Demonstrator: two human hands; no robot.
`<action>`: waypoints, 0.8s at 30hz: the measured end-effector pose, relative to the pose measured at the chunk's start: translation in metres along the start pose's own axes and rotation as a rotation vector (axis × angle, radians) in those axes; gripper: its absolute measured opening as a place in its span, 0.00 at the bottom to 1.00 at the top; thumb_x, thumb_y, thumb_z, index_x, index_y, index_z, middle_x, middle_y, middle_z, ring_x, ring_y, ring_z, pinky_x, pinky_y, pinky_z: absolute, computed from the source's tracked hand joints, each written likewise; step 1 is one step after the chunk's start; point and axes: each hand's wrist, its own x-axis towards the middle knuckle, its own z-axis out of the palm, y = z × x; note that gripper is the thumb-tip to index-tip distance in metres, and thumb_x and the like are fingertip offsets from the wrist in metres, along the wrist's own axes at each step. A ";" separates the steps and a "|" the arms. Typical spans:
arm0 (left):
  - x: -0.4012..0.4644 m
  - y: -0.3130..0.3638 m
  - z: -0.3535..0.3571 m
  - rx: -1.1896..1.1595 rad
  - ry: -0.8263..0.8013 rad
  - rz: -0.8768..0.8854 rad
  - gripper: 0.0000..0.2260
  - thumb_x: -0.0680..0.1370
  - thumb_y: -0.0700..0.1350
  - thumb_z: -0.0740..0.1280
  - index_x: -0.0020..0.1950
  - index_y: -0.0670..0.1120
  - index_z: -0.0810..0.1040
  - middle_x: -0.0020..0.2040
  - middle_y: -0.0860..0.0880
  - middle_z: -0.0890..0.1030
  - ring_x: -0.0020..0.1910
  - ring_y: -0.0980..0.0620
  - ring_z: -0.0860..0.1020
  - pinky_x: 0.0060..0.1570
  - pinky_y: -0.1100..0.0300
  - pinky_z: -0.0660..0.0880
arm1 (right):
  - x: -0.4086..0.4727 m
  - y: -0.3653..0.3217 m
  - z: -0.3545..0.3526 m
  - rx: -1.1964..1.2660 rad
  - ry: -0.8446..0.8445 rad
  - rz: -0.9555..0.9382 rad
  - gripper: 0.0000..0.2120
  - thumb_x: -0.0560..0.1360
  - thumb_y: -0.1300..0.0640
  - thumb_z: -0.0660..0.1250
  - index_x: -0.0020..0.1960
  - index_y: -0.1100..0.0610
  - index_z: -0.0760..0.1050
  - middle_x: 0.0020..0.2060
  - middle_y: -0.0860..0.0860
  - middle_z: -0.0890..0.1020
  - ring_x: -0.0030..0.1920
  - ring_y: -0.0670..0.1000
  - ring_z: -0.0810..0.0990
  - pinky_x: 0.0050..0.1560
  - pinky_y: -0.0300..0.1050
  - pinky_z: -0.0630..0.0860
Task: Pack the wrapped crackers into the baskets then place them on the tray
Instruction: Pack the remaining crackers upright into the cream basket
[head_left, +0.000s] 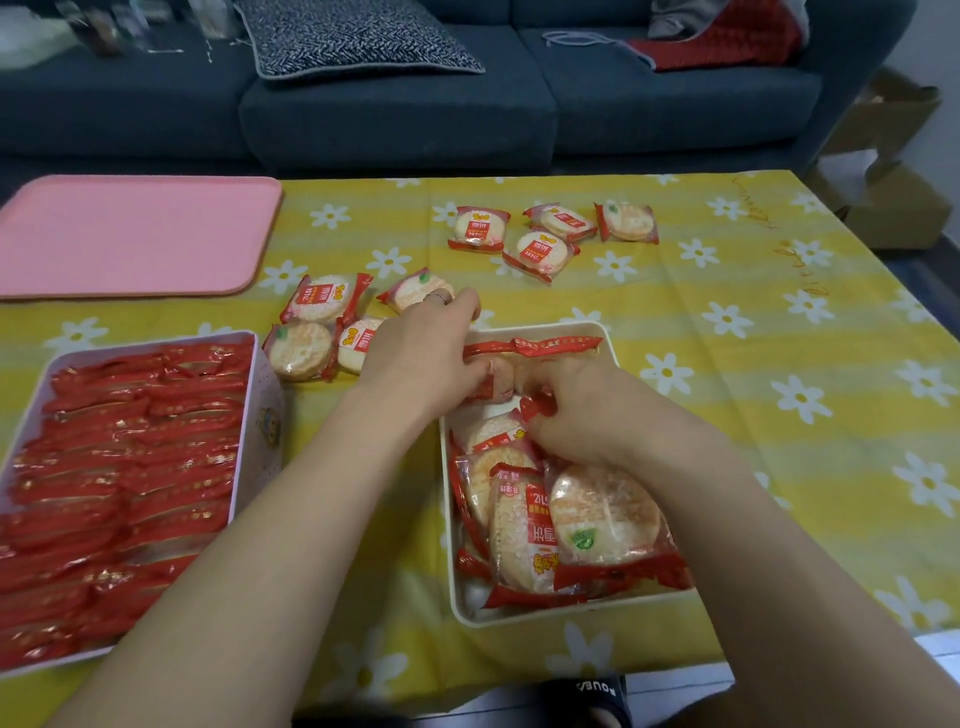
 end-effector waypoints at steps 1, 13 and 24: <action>-0.001 0.001 0.001 0.025 0.020 0.014 0.20 0.77 0.55 0.69 0.65 0.50 0.71 0.61 0.48 0.77 0.56 0.42 0.78 0.43 0.50 0.75 | 0.001 -0.001 0.002 -0.018 0.005 -0.002 0.12 0.73 0.48 0.68 0.56 0.43 0.76 0.50 0.49 0.80 0.54 0.55 0.80 0.53 0.51 0.78; -0.014 0.005 -0.019 -0.399 0.134 0.105 0.14 0.72 0.47 0.69 0.56 0.51 0.74 0.54 0.55 0.74 0.54 0.50 0.75 0.49 0.51 0.75 | 0.001 0.013 -0.023 0.234 0.249 0.012 0.06 0.74 0.58 0.66 0.42 0.50 0.80 0.37 0.47 0.80 0.41 0.51 0.79 0.35 0.41 0.71; -0.023 0.007 -0.024 -0.682 -0.087 0.142 0.20 0.75 0.48 0.74 0.65 0.55 0.74 0.58 0.57 0.78 0.57 0.59 0.76 0.60 0.58 0.76 | 0.000 0.007 -0.033 0.815 0.373 -0.030 0.06 0.73 0.62 0.69 0.45 0.54 0.83 0.36 0.51 0.81 0.34 0.49 0.76 0.35 0.47 0.72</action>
